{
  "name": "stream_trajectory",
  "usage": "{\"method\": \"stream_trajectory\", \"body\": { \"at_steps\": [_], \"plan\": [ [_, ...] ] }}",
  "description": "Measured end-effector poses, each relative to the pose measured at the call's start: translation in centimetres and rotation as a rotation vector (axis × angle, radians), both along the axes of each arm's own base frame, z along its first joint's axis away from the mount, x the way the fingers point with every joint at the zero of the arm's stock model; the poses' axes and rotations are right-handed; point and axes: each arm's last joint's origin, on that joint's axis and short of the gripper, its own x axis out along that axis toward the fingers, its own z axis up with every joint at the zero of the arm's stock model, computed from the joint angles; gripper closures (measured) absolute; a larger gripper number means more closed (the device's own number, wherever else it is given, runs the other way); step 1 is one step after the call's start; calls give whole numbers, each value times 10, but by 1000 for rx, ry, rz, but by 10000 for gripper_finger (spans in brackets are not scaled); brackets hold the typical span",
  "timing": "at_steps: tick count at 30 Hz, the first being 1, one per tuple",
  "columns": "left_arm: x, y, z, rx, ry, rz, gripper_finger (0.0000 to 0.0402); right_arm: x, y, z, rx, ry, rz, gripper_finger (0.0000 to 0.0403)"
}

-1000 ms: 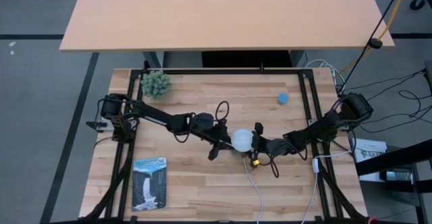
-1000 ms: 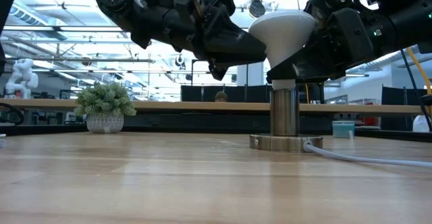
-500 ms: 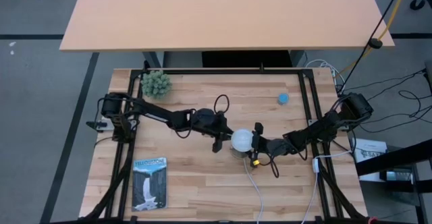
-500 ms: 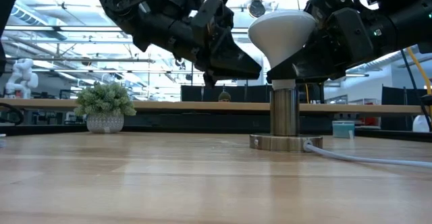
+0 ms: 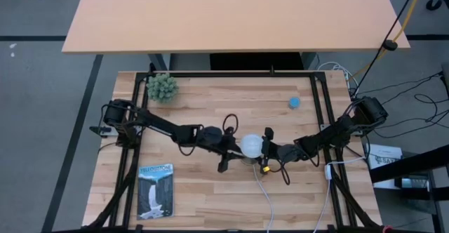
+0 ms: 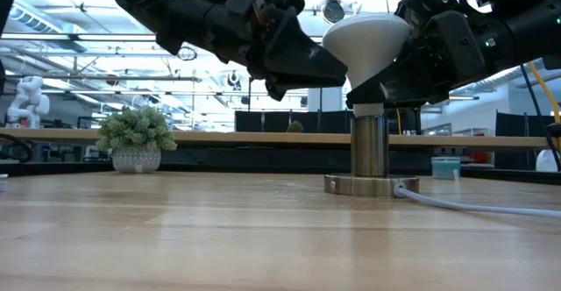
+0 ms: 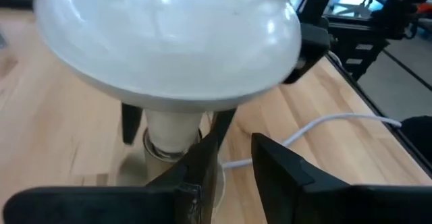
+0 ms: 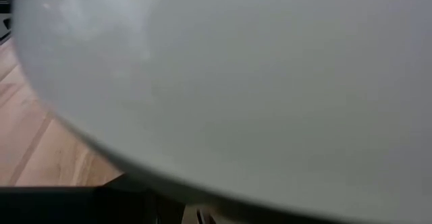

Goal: Screw lightbulb
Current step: Insert the lightbulb into the desk lamp

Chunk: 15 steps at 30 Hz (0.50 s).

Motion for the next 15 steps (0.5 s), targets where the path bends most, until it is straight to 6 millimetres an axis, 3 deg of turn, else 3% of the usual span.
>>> {"method": "stream_trajectory", "body": {
  "at_steps": [8,15],
  "plan": [
    [1,2,2,-14,-27,-26,306,0,0,0,0,0,0,190],
    [8,0,-14,-45,-46,-48,306,0,0,0,-4,-1,-5,190]
  ]
}}
